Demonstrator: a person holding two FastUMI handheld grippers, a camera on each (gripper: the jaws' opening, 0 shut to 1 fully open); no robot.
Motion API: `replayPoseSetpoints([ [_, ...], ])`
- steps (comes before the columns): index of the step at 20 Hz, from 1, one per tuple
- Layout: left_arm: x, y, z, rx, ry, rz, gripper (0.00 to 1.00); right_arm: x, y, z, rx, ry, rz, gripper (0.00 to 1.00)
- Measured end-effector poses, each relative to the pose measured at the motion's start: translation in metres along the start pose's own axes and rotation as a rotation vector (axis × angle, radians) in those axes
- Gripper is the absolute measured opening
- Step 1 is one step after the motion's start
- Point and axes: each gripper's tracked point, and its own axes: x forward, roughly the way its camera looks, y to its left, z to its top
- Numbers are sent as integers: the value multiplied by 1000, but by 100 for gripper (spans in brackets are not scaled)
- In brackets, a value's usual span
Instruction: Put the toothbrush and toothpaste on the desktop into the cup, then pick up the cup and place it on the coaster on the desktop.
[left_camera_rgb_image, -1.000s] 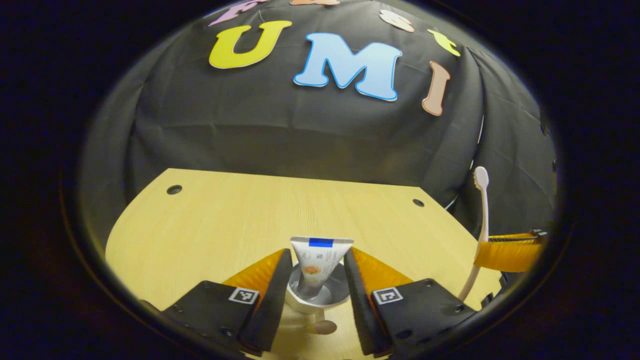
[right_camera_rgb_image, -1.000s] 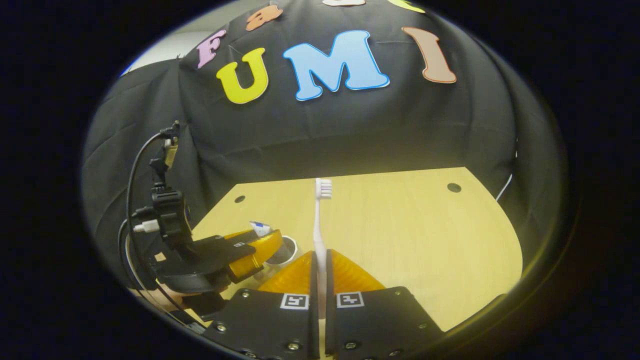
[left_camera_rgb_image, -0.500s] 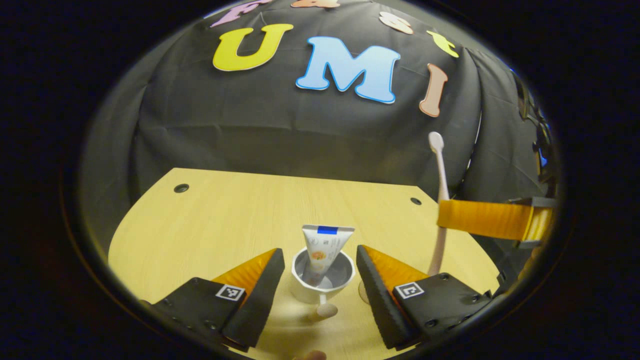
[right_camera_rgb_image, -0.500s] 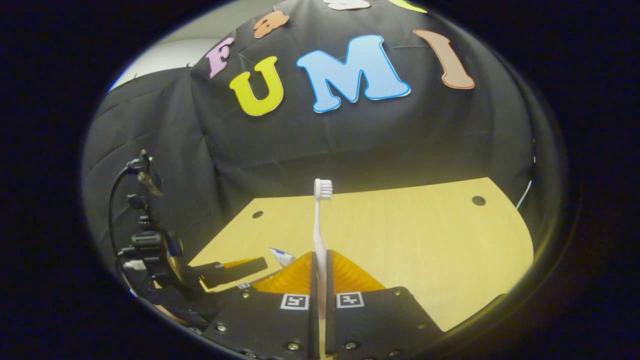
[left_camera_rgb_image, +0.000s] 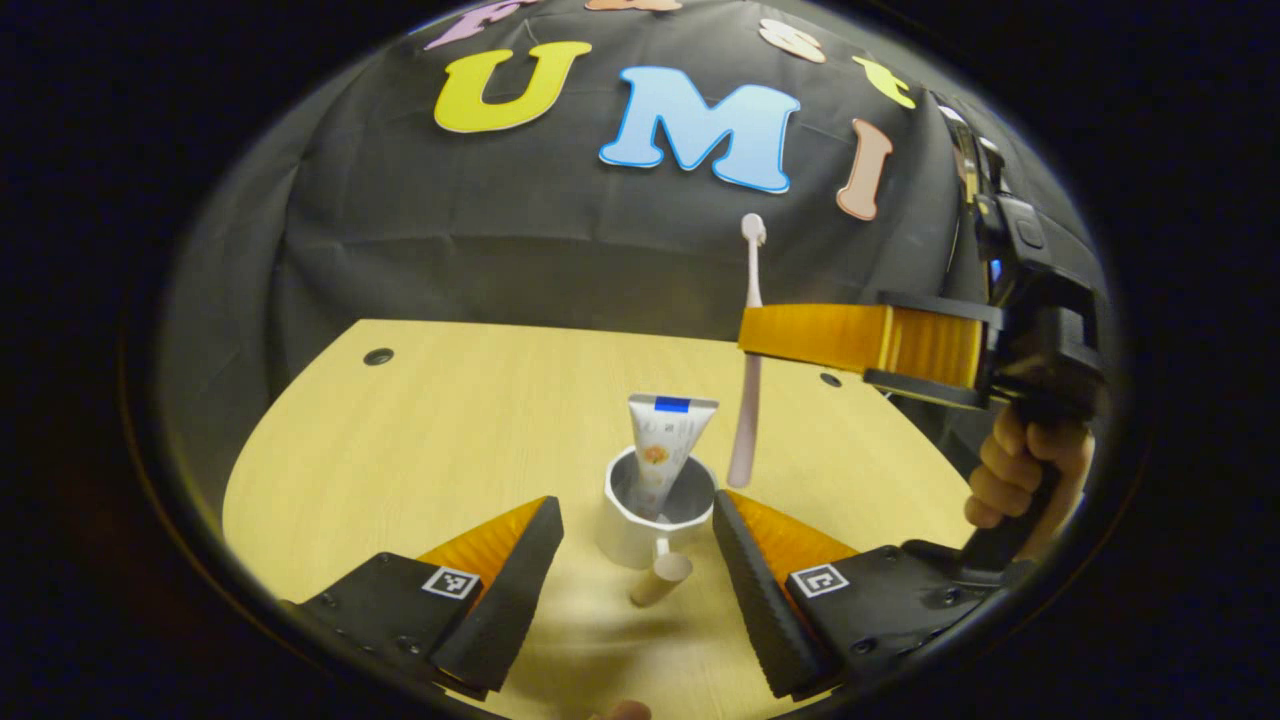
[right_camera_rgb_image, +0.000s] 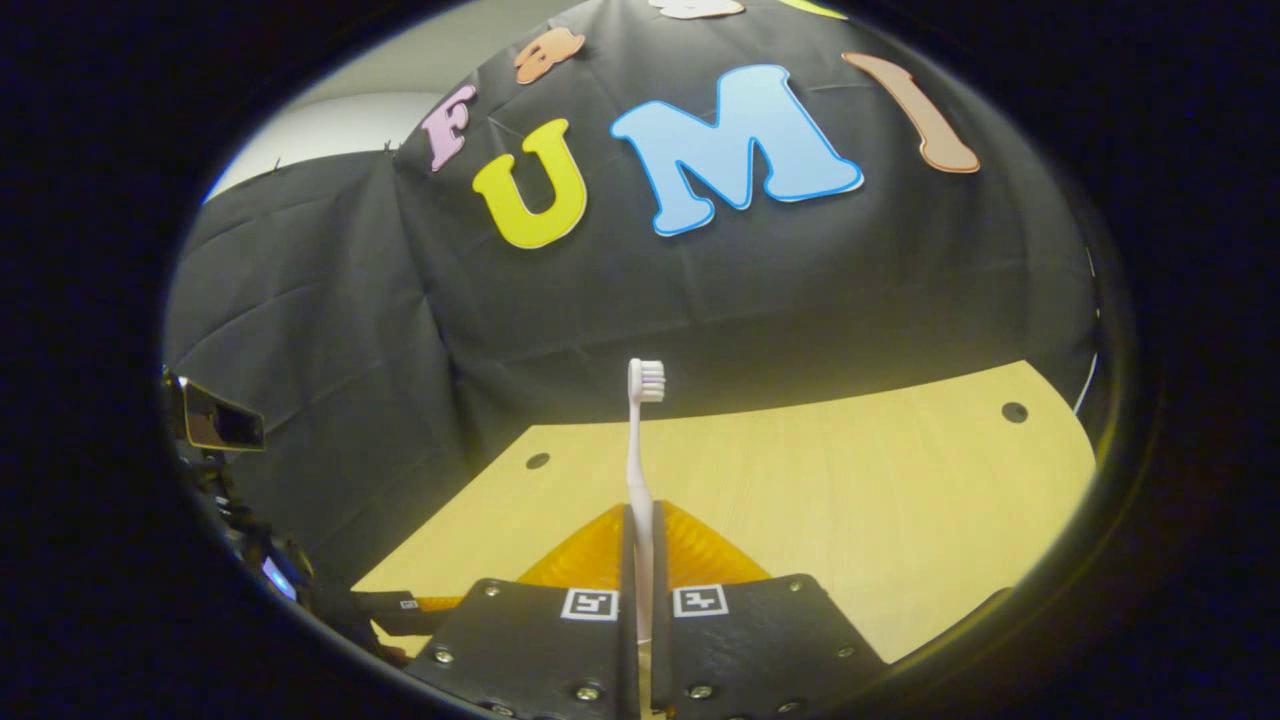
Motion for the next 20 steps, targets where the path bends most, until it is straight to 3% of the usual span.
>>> replayPoseSetpoints([
  [6, -2, 2, -29, -56, 81, -18, 94, 27, -5, -29, -15, 39, -11, 6],
  [7, -3, 2, -32, -57, 90, -20, 98, 27, -4, -34, -12, 48, -10, 6],
  [9, -2, 1, -36, -51, 101, -25, 94, 26, -2, -38, -1, 50, -7, 5],
  [10, -1, 0, -34, -49, 106, -29, 98, 25, -3, -37, -1, 48, -13, 6],
  [16, 4, -4, -37, -49, 111, -44, 94, 18, -3, -39, 8, 74, 7, 7],
  [18, 6, -6, -37, -45, 113, -45, 94, 11, -1, -33, 9, 66, 13, 10],
  [20, 6, -7, -38, -45, 115, -42, 94, 9, -3, -31, 13, 57, 10, 26],
])
